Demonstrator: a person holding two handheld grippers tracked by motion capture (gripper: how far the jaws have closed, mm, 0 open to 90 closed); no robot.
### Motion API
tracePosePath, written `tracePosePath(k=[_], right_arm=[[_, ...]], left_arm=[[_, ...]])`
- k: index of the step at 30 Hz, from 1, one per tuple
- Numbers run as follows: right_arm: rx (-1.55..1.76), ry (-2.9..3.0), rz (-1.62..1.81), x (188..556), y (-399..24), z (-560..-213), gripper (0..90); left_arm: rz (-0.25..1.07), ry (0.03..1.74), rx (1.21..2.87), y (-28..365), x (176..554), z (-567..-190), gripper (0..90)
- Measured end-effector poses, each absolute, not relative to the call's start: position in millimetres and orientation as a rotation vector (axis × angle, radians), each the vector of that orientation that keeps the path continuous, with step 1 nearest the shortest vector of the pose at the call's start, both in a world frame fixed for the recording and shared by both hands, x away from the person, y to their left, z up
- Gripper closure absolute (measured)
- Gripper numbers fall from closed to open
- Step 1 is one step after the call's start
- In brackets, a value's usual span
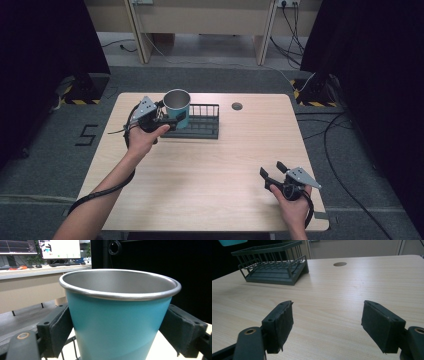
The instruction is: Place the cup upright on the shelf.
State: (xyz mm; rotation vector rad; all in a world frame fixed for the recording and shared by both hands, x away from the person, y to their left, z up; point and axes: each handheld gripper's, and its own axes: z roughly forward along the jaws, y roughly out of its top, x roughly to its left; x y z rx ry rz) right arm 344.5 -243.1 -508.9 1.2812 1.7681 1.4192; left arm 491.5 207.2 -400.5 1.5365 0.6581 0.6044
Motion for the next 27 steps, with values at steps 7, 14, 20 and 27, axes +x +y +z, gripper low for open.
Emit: tracePosePath(k=[7,14,20,27], right_arm=[[1.279,1.771,1.419,344.6,-243.1,-509.5,25.9],[1.278,1.771,1.419,344.7,-243.2,-509.6,26.0],[1.28,1.77,1.42,344.7,-243.7,-509.7,26.0],[1.283,1.77,1.42,344.7,-244.0,-509.8,26.0]], left_arm=[[0.608,0.665,1.538,205.0,498.4,-399.4,14.4],[0.607,0.682,1.539,201.4,506.3,-401.9,14.4],[0.614,0.704,1.533,200.2,514.4,-402.7,14.4],[0.62,0.722,1.534,198.8,522.6,-403.9,14.4]])
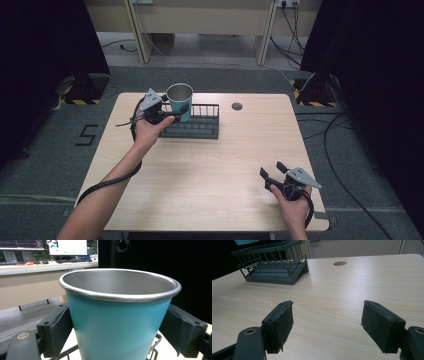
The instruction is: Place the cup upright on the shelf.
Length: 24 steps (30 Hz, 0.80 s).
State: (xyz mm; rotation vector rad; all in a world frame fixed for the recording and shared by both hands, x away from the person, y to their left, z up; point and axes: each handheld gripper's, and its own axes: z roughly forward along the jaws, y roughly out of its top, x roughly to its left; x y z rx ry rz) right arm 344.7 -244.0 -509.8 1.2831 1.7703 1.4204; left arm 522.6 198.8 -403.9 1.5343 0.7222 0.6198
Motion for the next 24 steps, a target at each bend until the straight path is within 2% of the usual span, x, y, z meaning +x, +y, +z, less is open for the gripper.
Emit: tracePosePath(k=[24], right_arm=[[1.285,1.768,1.424,345.1,-244.6,-510.3,26.0]], left_arm=[[0.644,0.77,1.536,193.4,540.7,-407.6,14.4]])
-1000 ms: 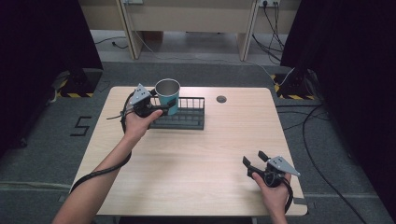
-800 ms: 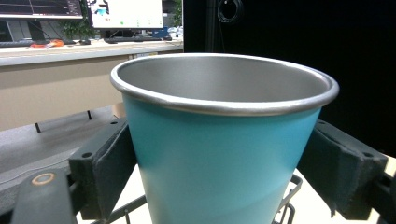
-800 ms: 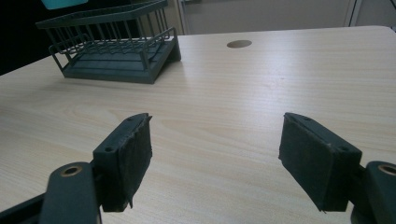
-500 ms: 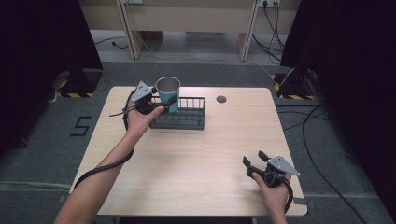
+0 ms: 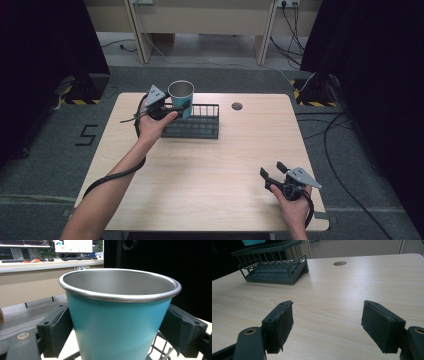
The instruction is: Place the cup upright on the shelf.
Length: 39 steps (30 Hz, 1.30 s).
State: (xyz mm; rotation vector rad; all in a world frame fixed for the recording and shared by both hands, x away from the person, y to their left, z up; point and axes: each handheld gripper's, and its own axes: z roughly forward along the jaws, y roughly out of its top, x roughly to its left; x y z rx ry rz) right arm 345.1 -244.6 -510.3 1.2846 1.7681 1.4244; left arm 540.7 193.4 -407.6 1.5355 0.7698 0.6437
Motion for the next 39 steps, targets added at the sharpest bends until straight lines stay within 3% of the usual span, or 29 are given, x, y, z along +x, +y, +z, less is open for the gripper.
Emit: tracePosePath(k=[39], right_arm=[[1.285,1.774,1.425,344.6,-244.7,-510.9,26.0]], left_arm=[[0.588,0.882,1.637,179.7,550.3,-452.2,14.3]])
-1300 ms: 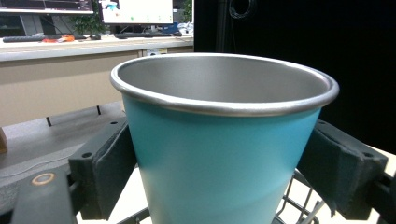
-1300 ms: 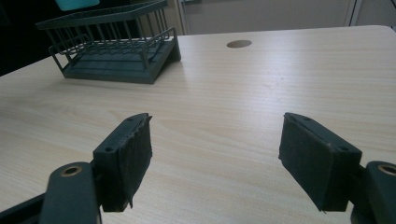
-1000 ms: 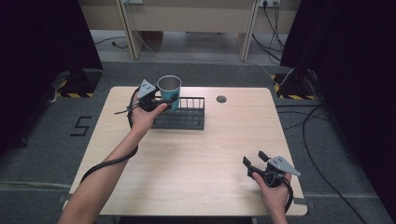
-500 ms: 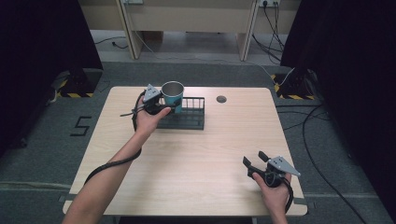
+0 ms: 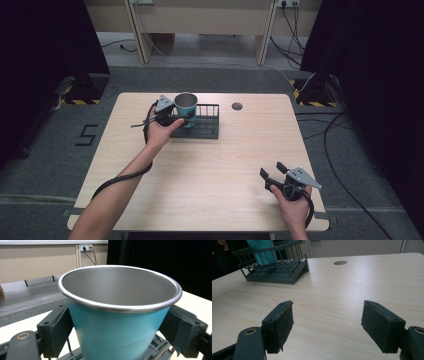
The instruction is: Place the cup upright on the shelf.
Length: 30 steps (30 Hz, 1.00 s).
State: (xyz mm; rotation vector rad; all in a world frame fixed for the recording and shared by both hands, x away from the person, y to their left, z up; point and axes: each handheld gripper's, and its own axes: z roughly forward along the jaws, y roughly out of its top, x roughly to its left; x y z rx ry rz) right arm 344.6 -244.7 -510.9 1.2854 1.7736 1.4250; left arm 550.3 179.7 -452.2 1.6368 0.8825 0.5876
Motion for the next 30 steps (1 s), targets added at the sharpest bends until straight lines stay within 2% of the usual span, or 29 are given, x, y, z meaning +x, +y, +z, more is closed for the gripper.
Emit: tracePosePath(k=[30], right_arm=[[1.285,1.785,1.423,344.6,-243.7,-511.4,26.0]], left_arm=[[0.579,0.872,1.654,190.1,540.6,-456.1,14.1]])
